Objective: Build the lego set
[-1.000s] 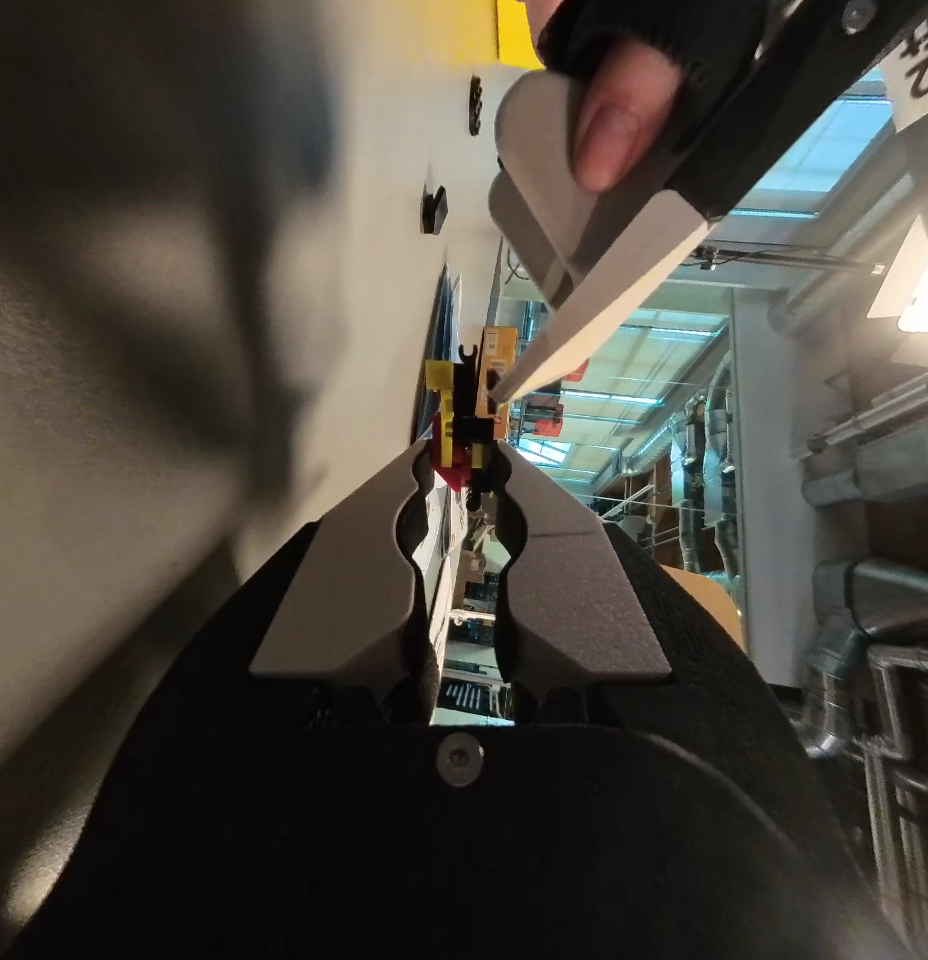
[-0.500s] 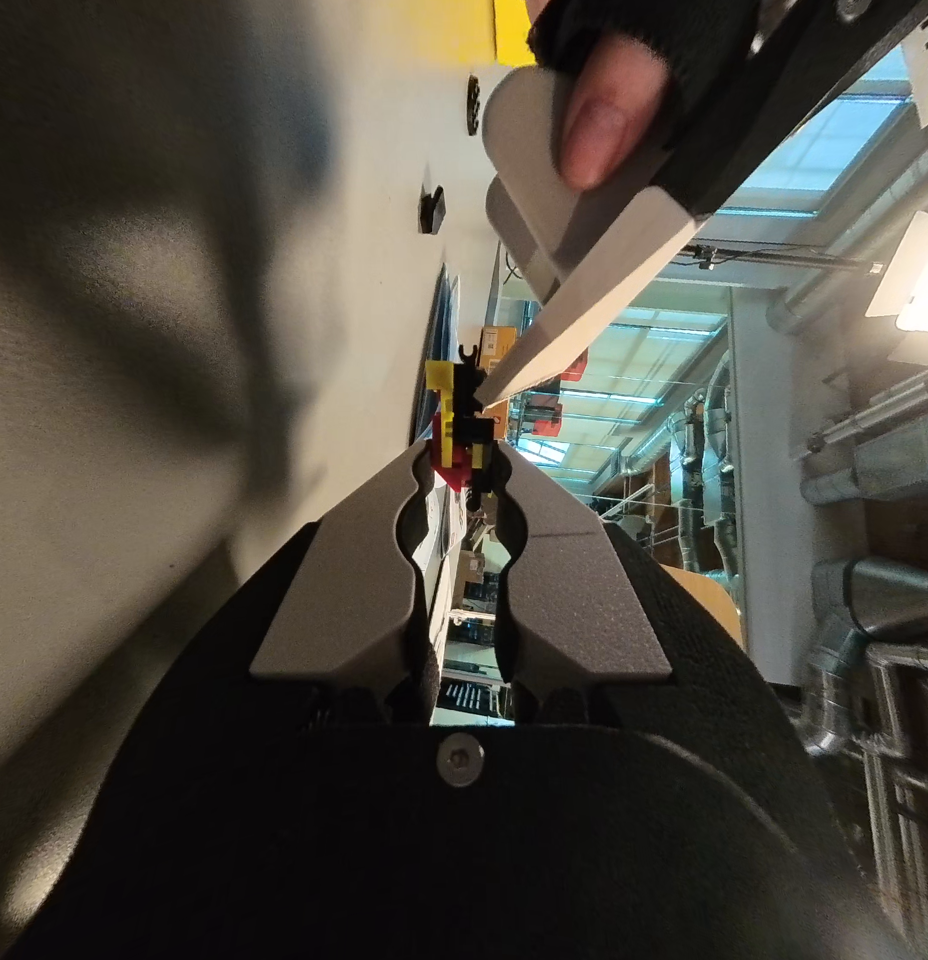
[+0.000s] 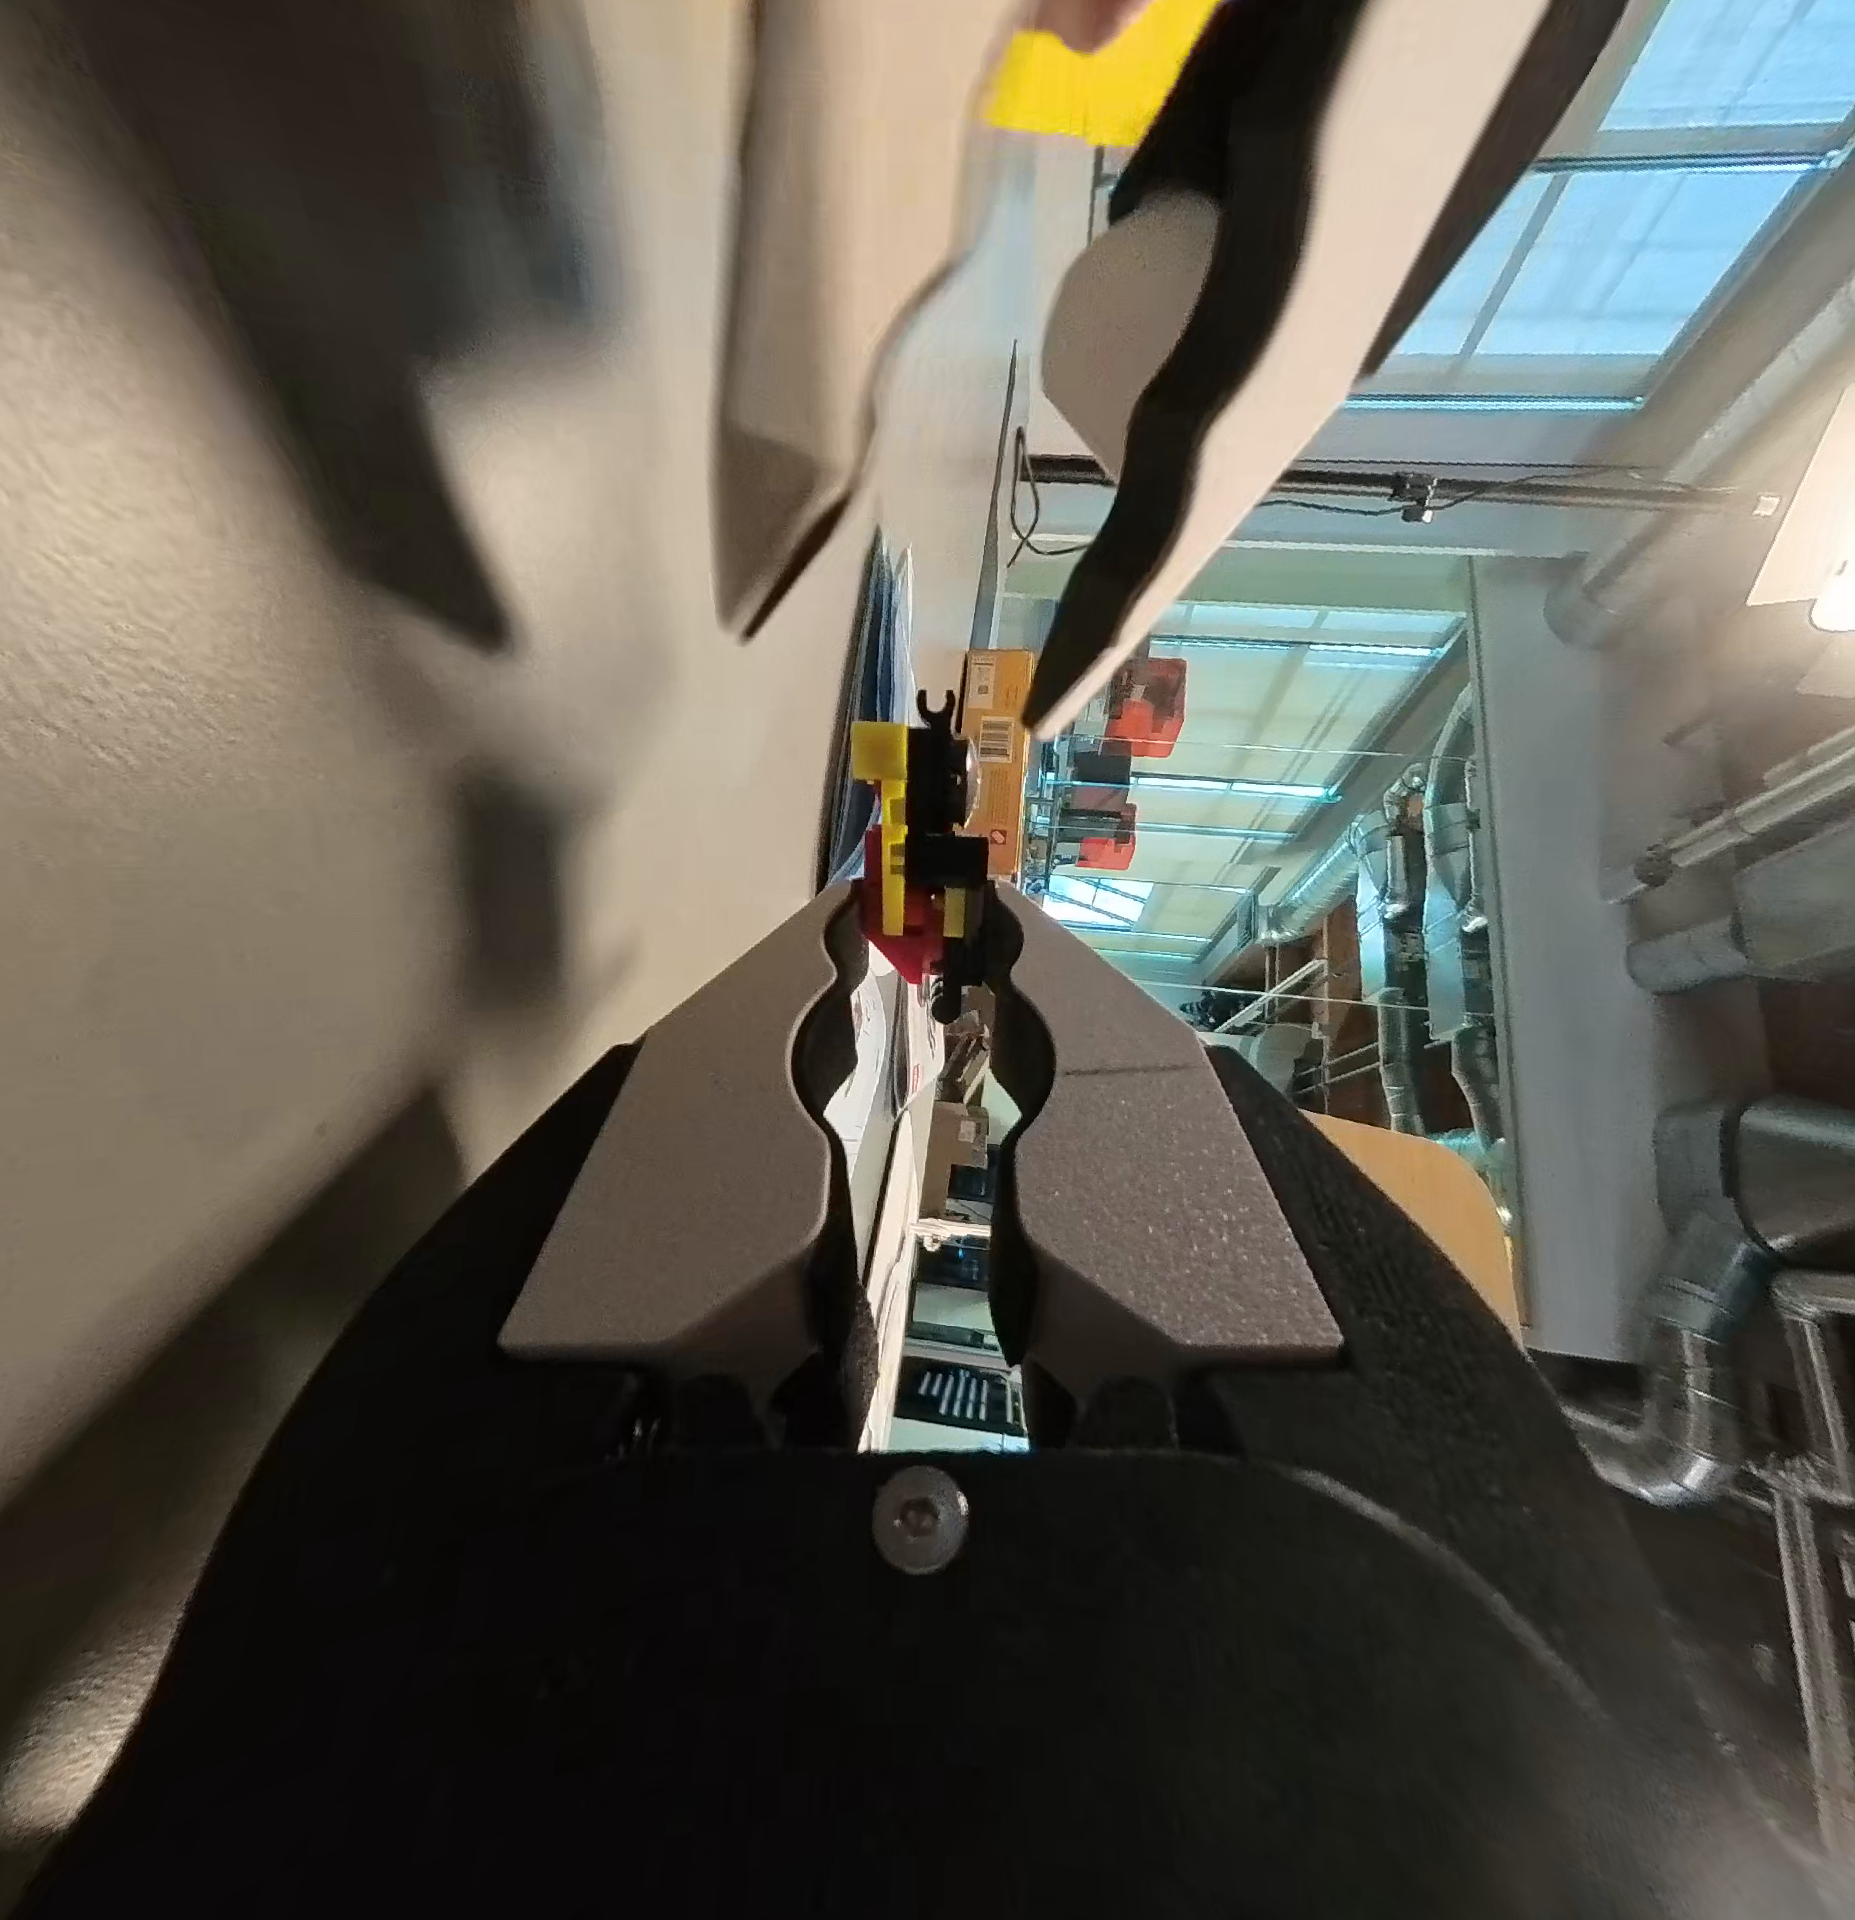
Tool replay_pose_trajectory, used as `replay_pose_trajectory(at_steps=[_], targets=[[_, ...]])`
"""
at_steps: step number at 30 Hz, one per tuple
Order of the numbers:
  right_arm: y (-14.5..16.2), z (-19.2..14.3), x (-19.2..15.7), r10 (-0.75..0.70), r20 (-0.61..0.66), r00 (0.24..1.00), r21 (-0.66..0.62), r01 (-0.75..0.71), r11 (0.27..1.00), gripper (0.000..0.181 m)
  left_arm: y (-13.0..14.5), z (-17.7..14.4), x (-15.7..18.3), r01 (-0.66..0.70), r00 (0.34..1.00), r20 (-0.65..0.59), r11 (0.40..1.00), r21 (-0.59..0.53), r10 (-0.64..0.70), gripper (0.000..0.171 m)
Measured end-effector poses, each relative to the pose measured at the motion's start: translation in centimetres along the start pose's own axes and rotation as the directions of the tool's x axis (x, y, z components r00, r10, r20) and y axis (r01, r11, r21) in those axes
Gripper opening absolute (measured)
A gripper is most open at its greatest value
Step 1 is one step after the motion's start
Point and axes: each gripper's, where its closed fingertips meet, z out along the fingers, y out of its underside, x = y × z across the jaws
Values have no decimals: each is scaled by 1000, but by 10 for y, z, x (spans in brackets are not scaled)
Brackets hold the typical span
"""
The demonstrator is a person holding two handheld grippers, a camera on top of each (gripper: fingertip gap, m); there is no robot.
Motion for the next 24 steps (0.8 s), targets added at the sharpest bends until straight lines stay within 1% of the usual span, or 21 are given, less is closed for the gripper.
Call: replay_pose_trajectory(at_steps=[1, 3, 5, 6, 11, 16, 22, 24], targets=[[0, 0, 0, 1, 1, 1000, 1, -1, 1000, 18, -1, 1, 0, -74, 997, 37, 997, 0, 74, 49], [-1, 0, 0, 4, 3, 1000, 5, -4, 1000, 18, -2, 4, 2, -173, 982, 77, 985, -1, 173, 45], [-3, -1, -1, 5, 4, 1000, 10, -5, 1000, 18, -4, 5, -1, -238, 963, 129, 971, -9, 237, 41], [-4, -1, -1, 6, 5, 1000, 12, -6, 1000, 18, -3, 6, -1, -258, 957, 130, 966, -18, 258, 38], [-4, -1, -2, 18, 11, 1000, 12, -18, 1000, 18, -2, 9, -2, -292, 944, 150, 956, -34, 294, 34], [-5, -1, -5, 59, 43, 997, 6, -59, 998, 18, -3, 10, -4, -330, 926, 177, 942, -54, 334, 22], [-4, -1, -10, 134, 100, 986, -1, -135, 991, 18, -2, 9, -5, -402, 890, 197, 911, -91, 412, 18], [-4, -1, -12, 143, 113, 983, -3, -144, 990, 18, -1, 10, -5, -415, 885, 184, 904, -105, 428, 18]])
